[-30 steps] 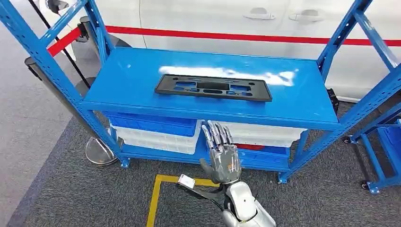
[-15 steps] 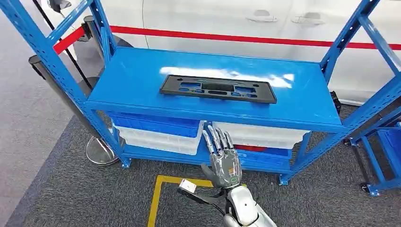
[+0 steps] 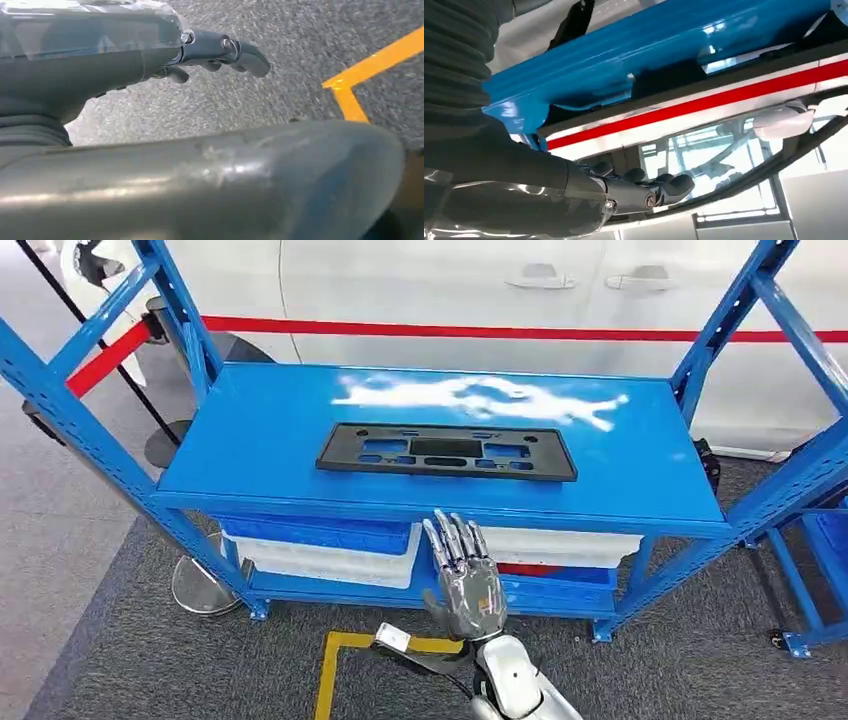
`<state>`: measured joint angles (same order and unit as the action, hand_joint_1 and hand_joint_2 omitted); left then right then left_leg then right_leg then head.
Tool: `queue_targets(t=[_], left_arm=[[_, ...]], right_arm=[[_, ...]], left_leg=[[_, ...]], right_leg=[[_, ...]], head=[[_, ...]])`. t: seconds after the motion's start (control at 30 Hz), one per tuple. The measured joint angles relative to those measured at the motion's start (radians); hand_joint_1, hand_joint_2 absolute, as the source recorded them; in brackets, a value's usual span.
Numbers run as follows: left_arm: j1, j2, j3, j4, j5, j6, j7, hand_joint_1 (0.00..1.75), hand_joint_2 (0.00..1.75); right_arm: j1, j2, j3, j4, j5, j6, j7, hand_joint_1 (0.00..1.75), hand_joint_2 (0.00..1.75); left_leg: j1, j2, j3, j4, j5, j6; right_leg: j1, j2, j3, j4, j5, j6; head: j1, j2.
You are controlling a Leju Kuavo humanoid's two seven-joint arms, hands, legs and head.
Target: Take the parts from the cabinet and place them on the table.
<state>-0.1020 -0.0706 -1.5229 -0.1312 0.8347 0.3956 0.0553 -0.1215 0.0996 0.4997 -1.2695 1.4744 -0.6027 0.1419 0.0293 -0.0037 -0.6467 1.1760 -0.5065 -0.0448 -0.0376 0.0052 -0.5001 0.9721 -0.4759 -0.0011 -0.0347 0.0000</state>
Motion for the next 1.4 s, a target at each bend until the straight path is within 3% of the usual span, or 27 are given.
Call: queue_targets(t=[0.07,0.1,0.13,0.17,0.23,0.27,0.3,0.33,0.47,0.53,0.63,0.7,0.77,0.8,0.93,1.1,1.2,1.23,1.27,1.33,1.4], left_arm=[[0.001,0.0,0.0,0.0,0.0,-0.002,-0.007,0.0,0.0],[0.002,-0.002,0.0,0.0,0.0,-0.005,-0.01,0.0,0.0],[-0.004,-0.002,0.0,0.0,0.0,-0.006,-0.014,0.0,0.0],[-0.003,-0.002,0.0,0.0,0.0,-0.009,-0.016,0.0,0.0],[0.002,-0.002,0.0,0.0,0.0,-0.01,-0.016,0.0,0.0],[0.001,-0.003,0.0,0.0,0.0,-0.011,-0.016,0.0,0.0],[-0.001,-0.003,0.0,0.0,0.0,-0.014,-0.016,0.0,0.0],[-0.002,-0.004,0.0,0.0,0.0,-0.018,-0.016,0.0,0.0],[-0.001,-0.004,0.0,0.0,-0.007,-0.033,-0.008,0.0,0.0],[-0.003,-0.003,0.0,0.0,-0.006,-0.036,-0.008,0.0,0.0],[-0.003,-0.003,0.0,0.0,-0.006,-0.036,-0.005,0.0,0.0],[-0.003,-0.003,0.0,0.0,-0.006,-0.036,0.002,0.0,0.0],[-0.003,-0.003,0.0,0.0,-0.006,-0.039,0.004,0.0,0.0],[-0.003,-0.003,0.0,0.0,-0.006,-0.04,0.006,0.0,0.0],[-0.003,-0.003,0.0,0.0,0.0,-0.056,0.018,0.0,0.0],[-0.004,-0.001,-0.003,0.0,-0.001,-0.068,0.021,0.0,0.0],[-0.006,0.001,-0.009,0.0,-0.015,-0.074,0.021,0.0,0.0],[-0.008,0.002,-0.012,0.0,-0.023,-0.076,0.022,0.0,0.0],[-0.01,0.002,-0.014,0.0,-0.029,-0.078,0.022,0.0,0.0],[-0.013,0.003,-0.019,0.0,-0.036,-0.083,0.022,0.0,0.0],[-0.013,0.003,-0.02,0.0,-0.039,-0.085,0.022,0.0,0.0]], right_arm=[[0.0,0.001,0.0,0.0,0.002,0.0,0.0,0.0,1.75],[-0.001,0.0,0.001,0.001,0.004,0.0,0.0,0.0,1.75],[-0.002,0.001,0.002,0.001,0.005,-0.002,0.001,0.0,1.75],[-0.001,0.001,0.002,0.001,0.008,-0.002,0.001,0.0,1.75],[-0.003,0.003,0.005,-0.002,0.01,-0.003,0.001,0.0,1.75],[-0.005,0.003,0.005,-0.003,0.01,-0.003,0.001,0.0,1.75],[-0.009,0.003,0.005,-0.003,0.011,-0.003,0.001,0.0,1.75],[-0.009,0.003,0.006,-0.003,0.013,-0.002,0.0,0.0,1.75],[-0.019,0.003,0.01,-0.003,0.022,0.003,0.0,0.0,1.75],[-0.022,0.003,0.011,-0.003,0.024,0.008,0.001,0.0,1.75],[-0.022,0.003,0.015,-0.003,0.024,0.009,0.001,0.0,1.75],[-0.022,0.004,0.017,-0.003,0.025,0.01,0.001,0.0,1.75],[-0.021,0.005,0.018,-0.003,0.026,0.01,0.001,0.0,1.75],[-0.021,0.006,0.019,-0.003,0.026,0.01,0.002,0.0,1.75],[-0.022,0.006,0.025,-0.003,0.042,0.019,0.014,0.0,1.75],[-0.077,0.002,0.027,0.001,0.061,0.091,0.058,0.0,1.75],[-0.138,-0.007,0.024,0.015,0.073,0.16,0.08,0.0,1.75],[-0.169,-0.011,0.021,0.03,0.08,0.195,0.092,0.0,1.75],[-0.201,-0.021,0.015,0.051,0.083,0.216,0.098,0.0,1.75],[-0.255,-0.032,0.008,0.097,0.087,0.243,0.108,0.0,1.75],[-0.29,-0.042,0.002,0.163,0.091,0.252,0.121,0.0,1.75]], left_leg=[[0.015,0.003,0.034,-0.154,0.128,-0.013],[0.005,0.004,0.027,-0.158,0.081,-0.018],[-0.001,0.006,0.027,-0.149,0.086,0.007],[-0.001,0.002,0.021,-0.143,0.095,0.022],[0.007,0.0,0.025,-0.151,0.1,0.031],[0.005,0.0,0.025,-0.154,0.1,0.026],[0.005,-0.003,0.024,-0.154,0.099,0.026],[0.005,-0.006,0.023,-0.154,0.098,0.027],[-0.001,-0.009,0.025,-0.154,0.091,0.039],[-0.007,-0.009,0.025,-0.154,0.089,0.049],[-0.009,-0.009,0.027,-0.154,0.089,0.05],[-0.01,-0.008,0.027,-0.154,0.09,0.051],[-0.01,-0.008,0.027,-0.153,0.09,0.052],[-0.01,-0.008,0.028,-0.153,0.091,0.052],[-0.015,-0.008,0.03,-0.15,0.091,0.051],[-0.017,-0.008,0.03,-0.149,0.09,0.052],[-0.021,-0.007,0.028,-0.151,0.089,0.059],[-0.01,-0.006,0.036,-0.168,0.096,0.069],[-0.012,-0.003,0.041,-0.173,0.098,0.073],[-0.016,-0.003,0.04,-0.173,0.099,0.077],[-0.022,-0.003,0.04,-0.172,0.097,0.081]], right_leg=[[-0.008,-0.001,0.016,0.009,-0.024,0.019],[-0.01,0.001,0.019,0.021,-0.031,0.028],[-0.003,-0.001,0.008,0.023,-0.037,0.038],[-0.001,-0.002,0.008,0.022,-0.042,0.046],[-0.005,-0.004,0.022,0.006,-0.052,0.055],[-0.003,-0.003,0.026,0.0,-0.055,0.052],[-0.002,-0.003,0.026,-0.007,-0.043,0.034],[-0.002,-0.002,0.03,-0.011,-0.044,0.026],[-0.003,-0.003,0.034,-0.015,-0.041,0.018],[-0.006,-0.004,0.035,-0.019,-0.041,0.018],[-0.007,-0.005,0.035,-0.02,-0.04,0.021],[-0.008,-0.005,0.035,-0.02,-0.038,0.037],[-0.01,-0.005,0.035,-0.02,-0.037,0.063],[-0.01,-0.005,0.035,-0.02,-0.036,0.069],[-0.01,-0.006,0.035,-0.017,-0.036,0.074],[-0.012,-0.005,0.034,-0.015,-0.036,0.076],[-0.016,-0.005,0.034,-0.022,-0.034,0.084],[-0.019,-0.005,0.038,-0.016,-0.039,0.088],[-0.017,-0.006,0.025,0.017,-0.056,0.082],[-0.009,-0.005,-0.056,0.167,-0.13,0.071],[-0.001,-0.005,-0.142,0.312,-0.172,0.065]], head=[[0.0,0.0],[-0.003,0.0],[-0.005,0.0],[-0.001,0.0],[-0.002,0.0],[-0.002,0.0],[0.0,0.0],[-0.001,0.0],[0.0,0.0],[-0.001,0.0],[0.0,0.0],[0.0,0.0],[0.0,0.0],[-0.001,0.0],[-0.001,0.0],[-0.001,0.0],[-0.001,0.0],[0.0,0.0],[0.0,0.0],[0.001,0.0],[0.001,0.0]])
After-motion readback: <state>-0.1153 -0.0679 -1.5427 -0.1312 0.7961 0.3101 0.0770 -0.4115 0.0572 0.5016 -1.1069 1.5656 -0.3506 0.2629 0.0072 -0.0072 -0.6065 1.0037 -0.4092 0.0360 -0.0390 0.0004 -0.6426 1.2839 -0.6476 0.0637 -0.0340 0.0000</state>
